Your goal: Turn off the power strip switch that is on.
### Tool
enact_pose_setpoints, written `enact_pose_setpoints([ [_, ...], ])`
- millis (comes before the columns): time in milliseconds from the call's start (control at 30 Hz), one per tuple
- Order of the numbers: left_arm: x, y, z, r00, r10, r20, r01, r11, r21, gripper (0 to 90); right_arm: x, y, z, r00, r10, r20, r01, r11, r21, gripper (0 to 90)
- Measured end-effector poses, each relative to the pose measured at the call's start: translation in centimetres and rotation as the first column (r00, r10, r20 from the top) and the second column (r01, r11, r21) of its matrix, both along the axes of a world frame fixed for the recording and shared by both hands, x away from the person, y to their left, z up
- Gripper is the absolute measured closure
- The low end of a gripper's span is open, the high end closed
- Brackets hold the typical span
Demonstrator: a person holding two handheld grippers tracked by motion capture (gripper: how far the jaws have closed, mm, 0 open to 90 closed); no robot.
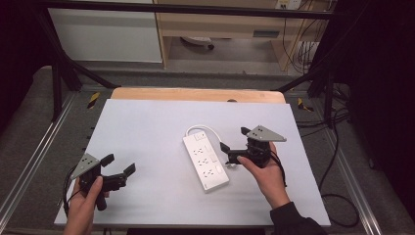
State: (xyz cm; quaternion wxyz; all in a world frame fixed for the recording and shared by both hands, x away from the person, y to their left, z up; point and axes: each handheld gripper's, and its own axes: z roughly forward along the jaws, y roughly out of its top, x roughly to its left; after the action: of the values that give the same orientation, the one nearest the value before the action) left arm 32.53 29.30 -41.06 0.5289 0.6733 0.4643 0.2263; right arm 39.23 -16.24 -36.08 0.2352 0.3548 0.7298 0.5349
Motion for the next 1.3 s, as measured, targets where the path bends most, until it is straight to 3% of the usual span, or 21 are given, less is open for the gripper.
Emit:
enact_pose_setpoints([
  [400, 0.0, 0.0, 0.0, 1.0000, -0.003, -0.001, 0.003, 1.0000, 0.000, 5.3, 0.3, 0.4, 0.2, 0.9998, 0.015, 0.015, -0.015, 0.9998, -0.010, 33.4],
  [433, 0.0, 0.0, 0.0, 1.0000, -0.003, -0.002, 0.003, 1.0000, 0.000, 5.2, 0.3, 0.6, 0.1, 0.9997, 0.020, 0.014, -0.020, 0.9997, -0.015, 39.8],
  [567, 0.0, -0.1, 0.0, 1.0000, -0.002, -0.001, 0.002, 1.0000, -0.001, 5.2, 0.4, 0.9, 0.1, 0.9995, 0.026, 0.019, -0.026, 0.9995, -0.017, 47.2],
  [600, 0.0, -0.1, 0.0, 1.0000, -0.002, -0.001, 0.002, 1.0000, -0.001, 5.3, 0.4, 1.0, 0.0, 0.9992, 0.028, 0.028, -0.028, 0.9995, -0.016, 53.4],
  [833, 0.0, -0.1, 0.0, 1.0000, -0.001, 0.000, 0.001, 1.0000, -0.002, 5.3, 0.5, 1.5, 0.0, 0.9973, 0.050, 0.054, -0.050, 0.9987, -0.010, 70.9],
  [1300, 0.0, -0.1, 0.0, 1.0000, -0.003, -0.002, 0.003, 1.0000, -0.002, 5.3, 0.9, 2.6, -0.5, 0.9925, 0.107, 0.059, -0.106, 0.9939, -0.033, 88.9],
])
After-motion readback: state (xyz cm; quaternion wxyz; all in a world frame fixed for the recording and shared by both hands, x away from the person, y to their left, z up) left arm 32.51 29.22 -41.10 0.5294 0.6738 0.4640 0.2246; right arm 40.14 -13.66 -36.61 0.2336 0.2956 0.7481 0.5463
